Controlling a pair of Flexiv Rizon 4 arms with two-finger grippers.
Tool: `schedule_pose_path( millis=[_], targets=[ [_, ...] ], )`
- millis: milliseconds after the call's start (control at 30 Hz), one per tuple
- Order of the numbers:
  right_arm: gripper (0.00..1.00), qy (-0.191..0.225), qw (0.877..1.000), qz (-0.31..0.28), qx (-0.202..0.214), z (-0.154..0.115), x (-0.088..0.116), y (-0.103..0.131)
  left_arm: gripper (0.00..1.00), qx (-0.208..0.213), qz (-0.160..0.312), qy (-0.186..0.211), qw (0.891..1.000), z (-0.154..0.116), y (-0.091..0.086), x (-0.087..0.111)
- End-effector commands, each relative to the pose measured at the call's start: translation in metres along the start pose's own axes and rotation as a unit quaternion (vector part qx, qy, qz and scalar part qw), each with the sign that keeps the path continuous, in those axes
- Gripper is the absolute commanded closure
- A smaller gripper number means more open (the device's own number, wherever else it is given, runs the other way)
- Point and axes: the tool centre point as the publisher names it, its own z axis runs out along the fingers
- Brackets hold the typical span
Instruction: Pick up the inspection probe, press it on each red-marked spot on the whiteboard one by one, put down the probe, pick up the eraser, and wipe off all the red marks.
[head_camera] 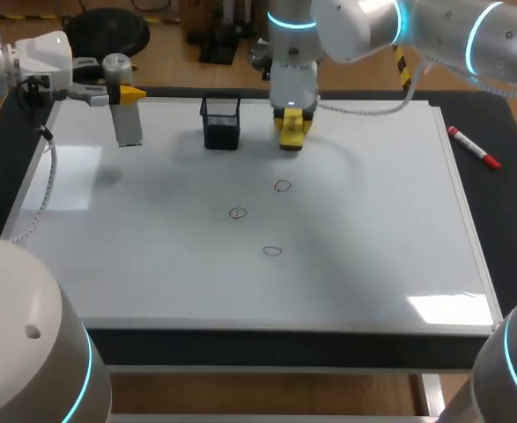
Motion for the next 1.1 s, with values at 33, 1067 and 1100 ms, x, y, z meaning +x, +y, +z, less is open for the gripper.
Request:
schedule_pose_path(
  millis=[33, 1067, 1100],
  targets=[
    [1.00, 0.007, 0.999, 0.036, 0.009, -0.017, 0.030, 0.005, 1.00, 0.001, 0.001, -0.001, 1.000, 0.000, 0.000, 0.001],
    [1.00, -0.018, 0.966, 0.258, 0.014, -0.018, 0.194, 0.034, 1.00, 0.001, 0.001, -0.001, 1.000, 0.000, 0.000, 0.001],
    [1.00, -0.020, 0.965, 0.260, 0.014, -0.018, 0.197, 0.035, 1.00, 0.001, 0.001, -0.001, 1.000, 0.000, 0.000, 0.001]
  ],
)
